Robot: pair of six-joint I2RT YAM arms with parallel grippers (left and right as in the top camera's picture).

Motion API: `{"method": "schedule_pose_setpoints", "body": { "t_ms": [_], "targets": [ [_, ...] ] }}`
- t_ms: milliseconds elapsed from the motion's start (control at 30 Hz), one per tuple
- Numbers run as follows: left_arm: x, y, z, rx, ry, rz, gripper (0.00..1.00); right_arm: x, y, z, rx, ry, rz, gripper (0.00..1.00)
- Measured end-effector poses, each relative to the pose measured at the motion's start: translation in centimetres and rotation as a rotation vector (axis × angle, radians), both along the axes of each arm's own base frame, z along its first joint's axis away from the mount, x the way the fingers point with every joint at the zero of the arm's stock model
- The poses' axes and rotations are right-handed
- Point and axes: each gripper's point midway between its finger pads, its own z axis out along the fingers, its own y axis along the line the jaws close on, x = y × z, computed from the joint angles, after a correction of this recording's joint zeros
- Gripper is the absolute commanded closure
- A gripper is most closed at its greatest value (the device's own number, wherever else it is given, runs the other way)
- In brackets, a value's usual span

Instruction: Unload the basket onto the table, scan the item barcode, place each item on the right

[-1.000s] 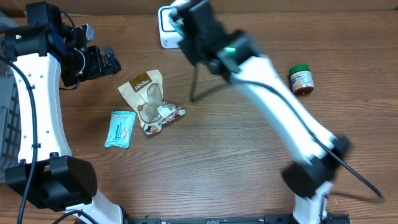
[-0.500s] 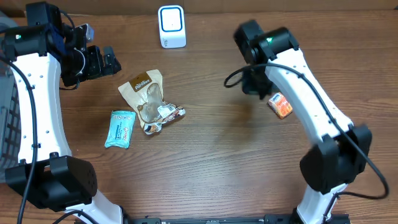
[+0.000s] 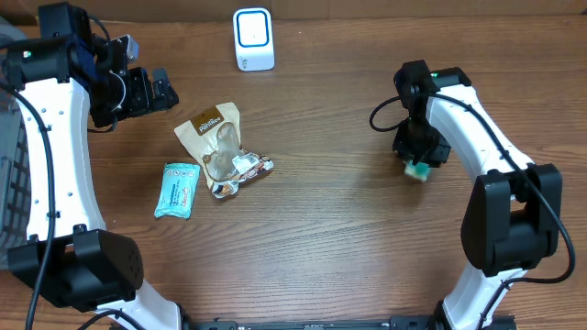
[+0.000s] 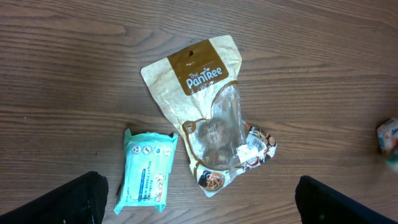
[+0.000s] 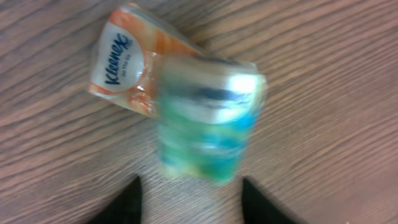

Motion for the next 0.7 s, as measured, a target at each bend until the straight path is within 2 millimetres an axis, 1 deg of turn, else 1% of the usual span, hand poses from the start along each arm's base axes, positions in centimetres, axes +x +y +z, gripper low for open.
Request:
{"method": "schedule_pose_setpoints", "body": {
  "t_ms": [167,267,367,467,567,600,700],
  "targets": [
    [0.0,0.0,0.0,0.0,0.0,0.0,0.0,0.3,0.6,-0.1,0.025,-0.008,0.02,0.44],
    [0.0,0.0,0.0,0.0,0.0,0.0,0.0,1.3,2.5,-0.4,0.139,-0.037,0.066,0.44],
    [0.0,0.0,0.0,0.0,0.0,0.0,0.01,2.8,6.5,-0.4,0.354,-0.092,0.151,0.44],
    [0.0,0.0,0.0,0.0,0.0,0.0,0.0,4.0,10.7,0.4,0.525,-0.154,0.241,0.44],
    [0.0,0.0,0.0,0.0,0.0,0.0,0.0,4.8,15.3,1.3,0.634,-0.218,0.326,0.42],
    [0.0,0.0,0.0,0.0,0.0,0.0,0.0,4.9,16.4,1.5,0.655,-0.232,0.349,0.42],
    [0.0,0.0,0.0,0.0,0.0,0.0,0.0,5.1,21.1,2.6,0.73,-0.296,0.419,0.4]
  ]
}}
